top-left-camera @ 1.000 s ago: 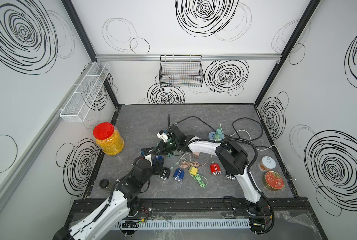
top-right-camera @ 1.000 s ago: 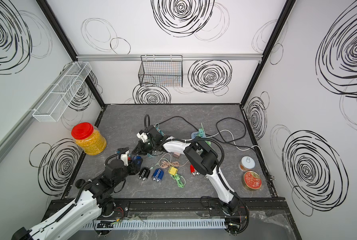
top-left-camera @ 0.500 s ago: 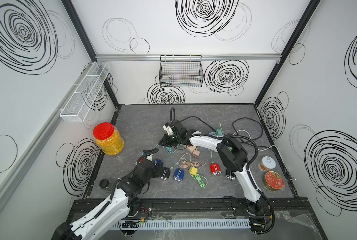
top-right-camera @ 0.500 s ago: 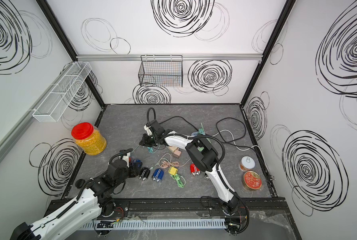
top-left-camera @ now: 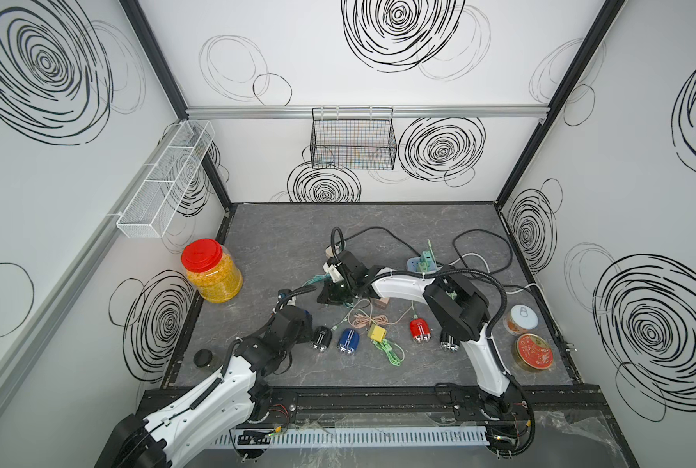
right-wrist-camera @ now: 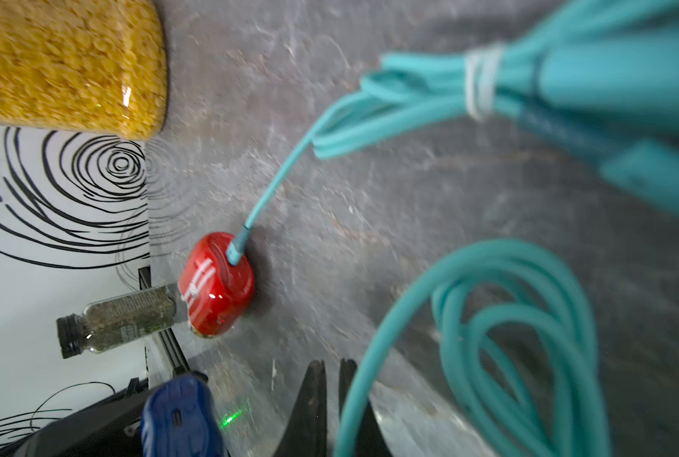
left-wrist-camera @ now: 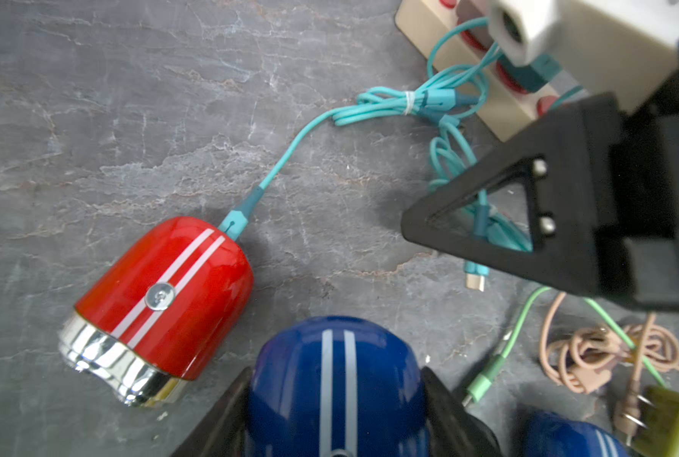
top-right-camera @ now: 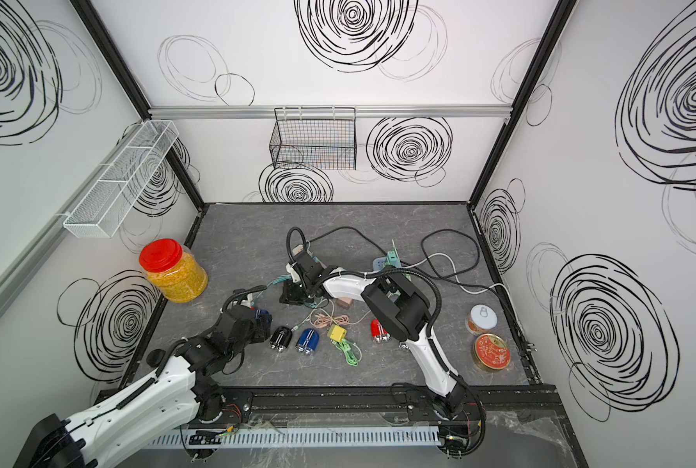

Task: Unplug the electric shaver
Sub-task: Place the charging cable at the center of the board, then place the electric shaver at the center of the board.

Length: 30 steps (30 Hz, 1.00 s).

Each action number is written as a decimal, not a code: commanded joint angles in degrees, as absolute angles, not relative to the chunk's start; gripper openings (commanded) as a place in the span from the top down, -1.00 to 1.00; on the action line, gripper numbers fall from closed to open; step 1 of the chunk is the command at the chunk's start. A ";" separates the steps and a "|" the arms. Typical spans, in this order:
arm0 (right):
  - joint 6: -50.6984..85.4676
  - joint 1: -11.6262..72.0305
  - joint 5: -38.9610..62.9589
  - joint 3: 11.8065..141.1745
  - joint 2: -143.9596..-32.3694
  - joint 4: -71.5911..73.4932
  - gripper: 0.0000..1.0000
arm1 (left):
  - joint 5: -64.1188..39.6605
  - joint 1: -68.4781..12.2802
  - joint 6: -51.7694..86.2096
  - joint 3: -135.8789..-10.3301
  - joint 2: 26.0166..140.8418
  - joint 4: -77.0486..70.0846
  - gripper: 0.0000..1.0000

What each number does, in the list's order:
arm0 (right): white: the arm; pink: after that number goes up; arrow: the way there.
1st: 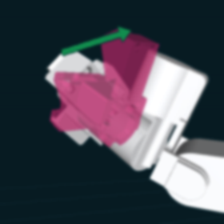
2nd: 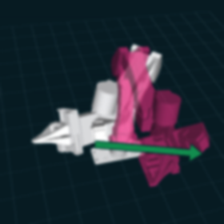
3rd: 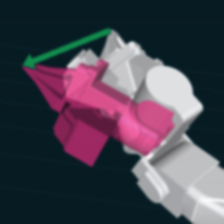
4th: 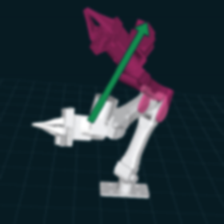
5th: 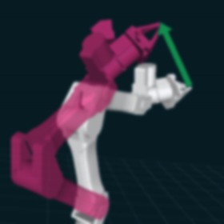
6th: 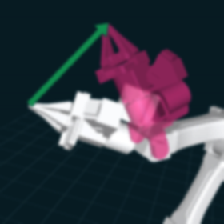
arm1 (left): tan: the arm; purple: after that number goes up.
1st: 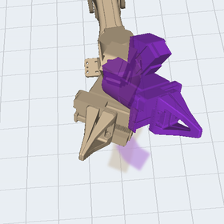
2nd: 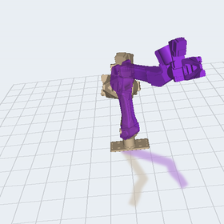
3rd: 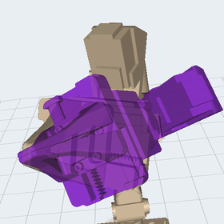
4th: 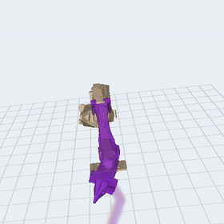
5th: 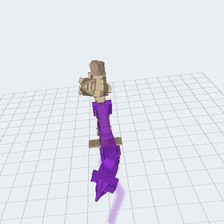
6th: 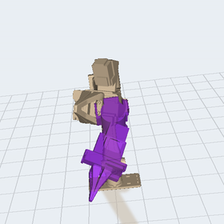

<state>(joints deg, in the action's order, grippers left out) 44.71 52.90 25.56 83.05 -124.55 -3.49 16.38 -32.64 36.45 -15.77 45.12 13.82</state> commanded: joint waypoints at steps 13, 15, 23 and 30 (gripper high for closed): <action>45.81 54.05 24.44 79.08 -120.34 -1.45 0.43 | 19.07 -34.26 35.99 -18.55 53.18 12.00 0.26; 45.59 53.90 24.22 78.66 -119.54 -1.75 0.40 | 19.07 -34.34 36.25 -18.44 53.35 11.84 0.25; 44.48 53.11 22.08 75.22 -113.38 -3.59 0.25 | 19.25 -34.33 35.77 -19.63 57.05 12.06 0.15; 44.31 52.00 20.13 68.59 -105.87 -3.73 0.23 | 19.15 -34.67 35.49 -20.92 61.17 12.27 0.07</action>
<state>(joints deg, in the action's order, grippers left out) 44.93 52.69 21.74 70.57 -108.49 -2.44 17.87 -34.24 36.01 -19.18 60.82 13.56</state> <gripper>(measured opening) 0.385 0.612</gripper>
